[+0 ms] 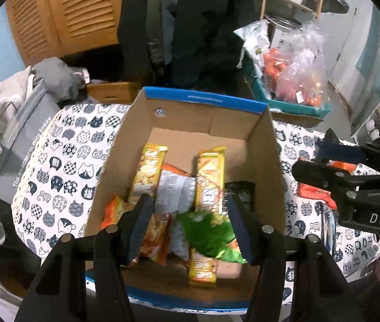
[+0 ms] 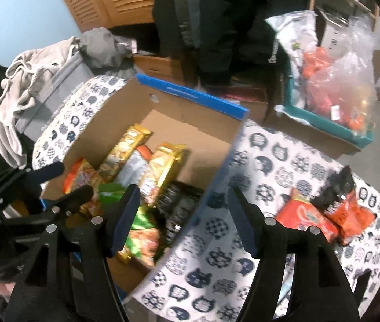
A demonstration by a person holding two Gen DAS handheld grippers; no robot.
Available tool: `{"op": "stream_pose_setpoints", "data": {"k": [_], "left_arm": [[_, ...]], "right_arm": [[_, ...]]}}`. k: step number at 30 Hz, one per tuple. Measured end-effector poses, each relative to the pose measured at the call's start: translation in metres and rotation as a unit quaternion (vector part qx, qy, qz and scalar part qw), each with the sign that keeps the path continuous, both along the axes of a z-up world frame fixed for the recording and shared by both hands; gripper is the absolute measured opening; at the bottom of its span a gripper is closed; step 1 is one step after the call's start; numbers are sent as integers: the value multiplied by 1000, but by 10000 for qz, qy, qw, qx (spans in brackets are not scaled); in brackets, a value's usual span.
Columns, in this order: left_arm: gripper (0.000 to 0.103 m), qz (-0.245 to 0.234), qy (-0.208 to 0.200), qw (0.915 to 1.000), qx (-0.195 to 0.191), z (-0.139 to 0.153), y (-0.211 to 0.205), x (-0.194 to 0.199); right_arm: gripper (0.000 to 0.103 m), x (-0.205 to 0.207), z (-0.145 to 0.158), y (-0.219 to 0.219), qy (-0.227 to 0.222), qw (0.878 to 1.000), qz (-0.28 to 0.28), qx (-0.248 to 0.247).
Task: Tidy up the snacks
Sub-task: 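Move both tools back to the snack pile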
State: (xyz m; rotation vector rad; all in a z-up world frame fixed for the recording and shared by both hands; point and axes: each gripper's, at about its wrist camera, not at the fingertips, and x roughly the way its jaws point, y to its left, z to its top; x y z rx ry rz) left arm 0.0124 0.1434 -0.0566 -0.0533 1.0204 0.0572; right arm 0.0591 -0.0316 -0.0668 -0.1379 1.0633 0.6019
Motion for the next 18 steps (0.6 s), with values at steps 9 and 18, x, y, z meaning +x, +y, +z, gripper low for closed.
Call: {"op": "stream_pose_setpoints", "data": {"k": [9,18], "left_arm": [[64,-369,-28,9992,172,5,-41,4],[70,-719,-57,9963,471,9,-84,7]], "right_arm": [[72,-4,-1,-54,-75,9991,-365,-178],[78,-12,0,-103,-292,9963,-642,-482]]}}
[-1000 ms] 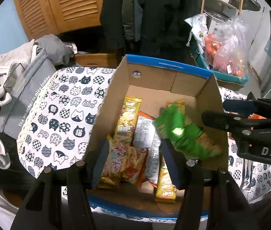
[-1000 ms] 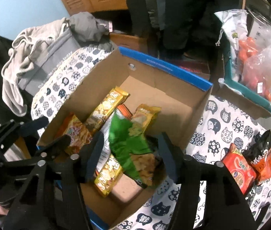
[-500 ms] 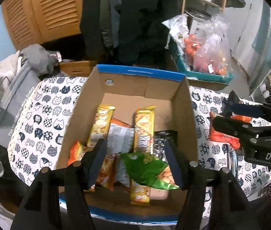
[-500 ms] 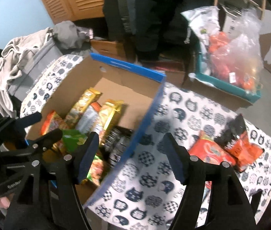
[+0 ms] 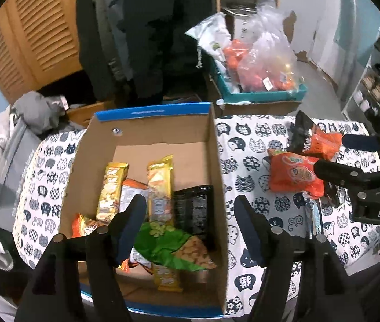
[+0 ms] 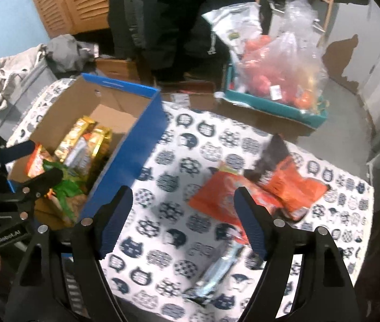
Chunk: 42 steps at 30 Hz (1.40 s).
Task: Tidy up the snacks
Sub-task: 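Move both tools back to the snack pile, then grasp the silver foil bar with the left tool while the right grasps the black bag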
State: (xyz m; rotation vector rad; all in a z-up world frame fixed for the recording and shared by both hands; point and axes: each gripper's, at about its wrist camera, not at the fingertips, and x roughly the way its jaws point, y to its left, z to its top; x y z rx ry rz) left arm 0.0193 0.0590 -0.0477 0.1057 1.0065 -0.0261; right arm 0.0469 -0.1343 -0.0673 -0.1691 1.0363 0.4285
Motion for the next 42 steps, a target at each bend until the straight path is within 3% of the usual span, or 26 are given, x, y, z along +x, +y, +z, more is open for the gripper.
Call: {"op": "stream_pose_setpoints", "data": {"k": [19,30,42], "left_arm": [[78,-702,90,9966,424,-14,-79,5],[78,-974,366,9931,548,-42,-113,19],[78,-1114,739,9895,557,-84,-138,38]], "right_arm": [[81,1,-20,-83,163,9984,-548,-26],[82,21,-69,-135,686,9921,-1033,-177],[82,37,-123,-155,1233,9847,-1190,-302]]}}
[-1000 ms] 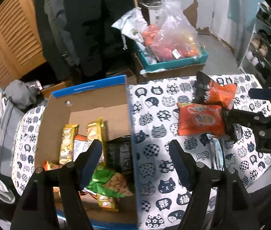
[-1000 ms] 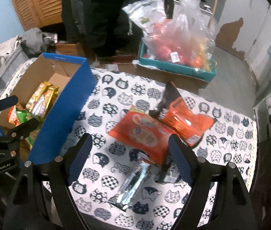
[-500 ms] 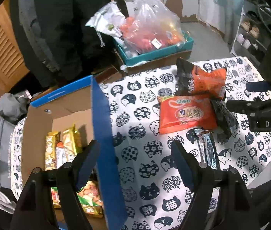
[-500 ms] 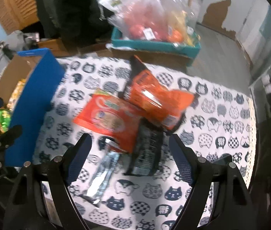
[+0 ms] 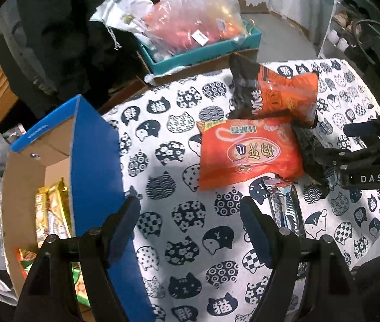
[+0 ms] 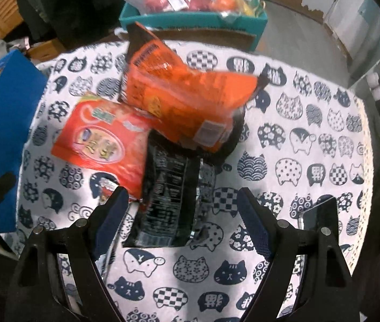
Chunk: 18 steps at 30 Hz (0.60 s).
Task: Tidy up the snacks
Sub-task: 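Grasp the silver foil bar with the left tool while the right grasps the black bag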
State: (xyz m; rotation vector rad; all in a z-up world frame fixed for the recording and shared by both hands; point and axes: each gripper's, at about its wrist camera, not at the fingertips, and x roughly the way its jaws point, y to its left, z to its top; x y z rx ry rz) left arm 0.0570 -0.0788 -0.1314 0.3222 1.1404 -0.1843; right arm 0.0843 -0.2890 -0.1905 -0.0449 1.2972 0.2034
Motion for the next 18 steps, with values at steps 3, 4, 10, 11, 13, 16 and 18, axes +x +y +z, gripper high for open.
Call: {"op": "stream_pose_setpoints", "data": {"k": [3,4,10,11,13,16,18], "left_arm": [[78,-45,89,10000,-1,-8,-5,1],[78,-63,131,9999,3,-10,-8,2],[78,-174,304,9994,26,-24,-20,3],[78,-182,335,9993,21,-25,-21,3],[78,-193,403,9990,-9,-29,-25,4],[78,-211,495,9985,-48,-34,-29,3],[78,-219,564,9981,-80,-37,-34,3]], "right_arm": [[82,4,-13,-4,154,9998,-71,79],[82,5,-17,-5,203,9997,-100,104],[82,13,-38,-9,458,9979,-249,393],[82,14,-41,-9,484,9975,-260,448],[82,14,-47,-9,528,9969,-266,520],[81,13,-56,-7,586,9962,-213,606],[65,10,-59,-5,587,9962,-160,630]]}}
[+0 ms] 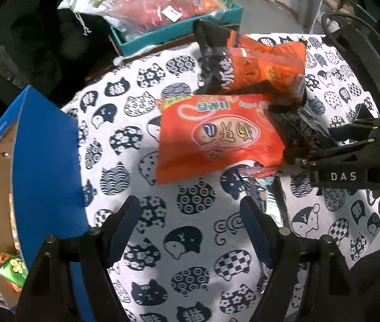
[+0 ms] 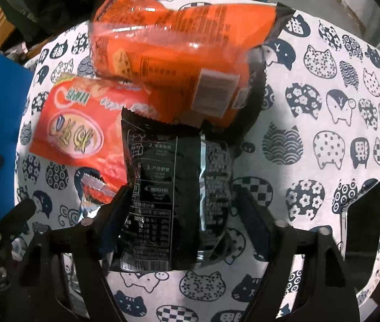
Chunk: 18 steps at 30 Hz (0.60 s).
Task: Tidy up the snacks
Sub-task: 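Grasp the silver foil bar with the left tool while the right grasps the black bag, then carry the silver bar to the box with the left tool while the right carries the black bag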
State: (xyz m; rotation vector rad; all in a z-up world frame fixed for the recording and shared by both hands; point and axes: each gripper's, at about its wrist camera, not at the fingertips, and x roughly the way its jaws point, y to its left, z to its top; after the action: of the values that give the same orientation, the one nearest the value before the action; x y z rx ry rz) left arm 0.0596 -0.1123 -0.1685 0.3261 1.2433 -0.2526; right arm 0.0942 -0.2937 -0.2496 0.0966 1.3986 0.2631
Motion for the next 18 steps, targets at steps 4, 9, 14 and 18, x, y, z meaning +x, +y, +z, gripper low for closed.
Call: {"op": "stream_pose_setpoints", "data": {"k": [4,9,14,18], "left_arm": [[78,22,165,9997,-163,-5,-10,-2],[78,-74,335,9990,-297,-10,-26,-9],[78,-82,615,9973,-388,-20,-38,-14],[78,-143,730,9964,-399,-26,-48,-20]], "right_arm": [[57,-10,-5,-1,-53,9999,99,-118],[56,-27,6,-13,-216,9990,138,-356],[56,-42,16,-26,-287,9985,90,-459],[56,-52,16,-31,-311,9980,115,-531]]}}
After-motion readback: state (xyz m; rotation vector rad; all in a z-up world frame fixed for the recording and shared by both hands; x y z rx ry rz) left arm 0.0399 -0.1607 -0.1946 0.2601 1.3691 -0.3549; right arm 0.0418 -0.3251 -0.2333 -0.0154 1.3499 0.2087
